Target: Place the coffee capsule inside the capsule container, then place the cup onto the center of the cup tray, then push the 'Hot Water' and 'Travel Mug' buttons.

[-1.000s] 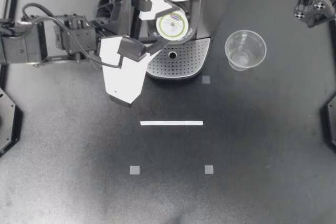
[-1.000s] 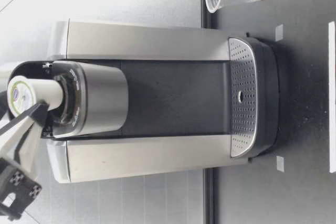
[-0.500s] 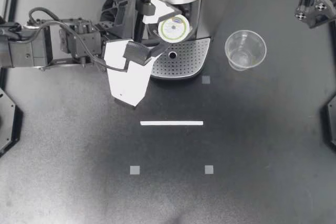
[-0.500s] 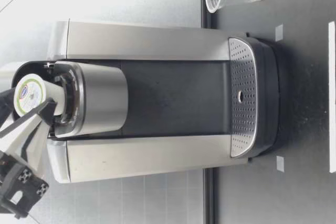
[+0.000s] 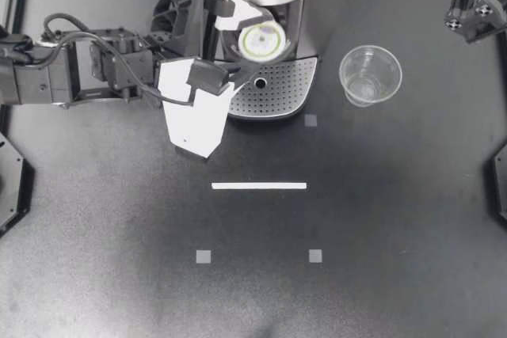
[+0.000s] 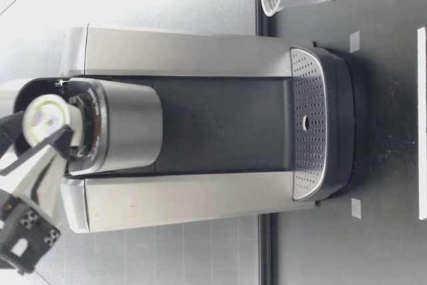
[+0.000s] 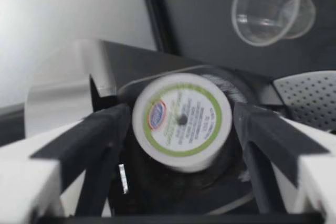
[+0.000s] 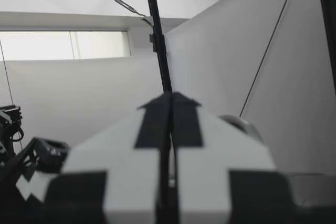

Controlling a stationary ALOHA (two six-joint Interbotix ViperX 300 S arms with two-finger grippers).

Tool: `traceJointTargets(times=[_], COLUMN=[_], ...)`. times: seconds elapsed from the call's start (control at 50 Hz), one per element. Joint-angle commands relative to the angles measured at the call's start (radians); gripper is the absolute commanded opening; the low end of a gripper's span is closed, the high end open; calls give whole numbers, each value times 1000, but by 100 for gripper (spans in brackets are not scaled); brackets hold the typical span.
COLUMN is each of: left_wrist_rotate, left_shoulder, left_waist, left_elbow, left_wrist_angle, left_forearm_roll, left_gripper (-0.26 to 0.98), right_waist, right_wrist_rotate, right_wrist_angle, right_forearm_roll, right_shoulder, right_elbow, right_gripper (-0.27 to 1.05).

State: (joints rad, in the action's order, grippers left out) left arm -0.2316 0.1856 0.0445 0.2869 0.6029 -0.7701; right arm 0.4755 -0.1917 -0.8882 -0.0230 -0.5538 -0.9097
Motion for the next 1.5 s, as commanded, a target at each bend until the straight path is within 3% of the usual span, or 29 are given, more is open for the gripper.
traceJointTargets(times=[0.0, 0.4, 0.68, 1.02, 1.24, 1.48], left_wrist_rotate=[28, 124, 410, 736, 833, 838], left_shoulder=[34, 77, 183, 255, 268, 291], left_waist=[11, -28, -35, -34, -34, -34], left_elbow=[-12, 28, 215, 451, 514, 526], left_wrist_angle=[3, -48, -262, -603, -672, -673], left_forearm_roll=[-32, -48, -48, -41, -38, -35], left_gripper=[75, 75, 75, 75, 75, 75], right_waist=[-6, 2, 107, 156, 158, 112], right_wrist_rotate=[-2, -2, -2, 3, 0, -3], right_wrist_angle=[-3, 71, 460, 509, 514, 525], right_forearm_roll=[-2, 23, 35, 32, 31, 25], right_shoulder=[-5, 23, 98, 259, 342, 380], right_elbow=[9, 37, 215, 337, 410, 449], right_gripper=[11, 10, 10, 10, 10, 10])
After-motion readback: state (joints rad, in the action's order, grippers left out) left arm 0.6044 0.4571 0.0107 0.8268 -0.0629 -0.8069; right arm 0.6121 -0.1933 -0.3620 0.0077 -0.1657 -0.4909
